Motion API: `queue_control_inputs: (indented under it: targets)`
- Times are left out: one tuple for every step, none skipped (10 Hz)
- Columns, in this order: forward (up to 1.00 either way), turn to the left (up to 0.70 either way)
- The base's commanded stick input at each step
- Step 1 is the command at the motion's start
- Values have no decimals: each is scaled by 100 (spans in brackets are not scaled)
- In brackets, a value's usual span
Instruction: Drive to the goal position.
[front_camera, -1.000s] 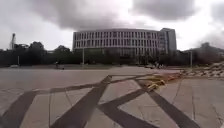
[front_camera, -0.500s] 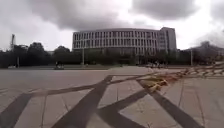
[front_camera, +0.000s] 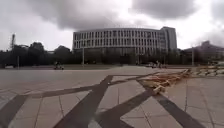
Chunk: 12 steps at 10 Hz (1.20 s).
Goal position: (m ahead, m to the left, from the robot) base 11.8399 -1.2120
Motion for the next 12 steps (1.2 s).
queue_control_inputs:
  targets:
    - [30, 10]
    - [30, 10]
    - [30, 10]
    - [30, 10]
    - [30, 10]
    - [30, 8]
    - [30, 7]
    - [30, 5]
    - [30, 3]
    - [30, 1]
    - [30, 0]
    - [30, 1]
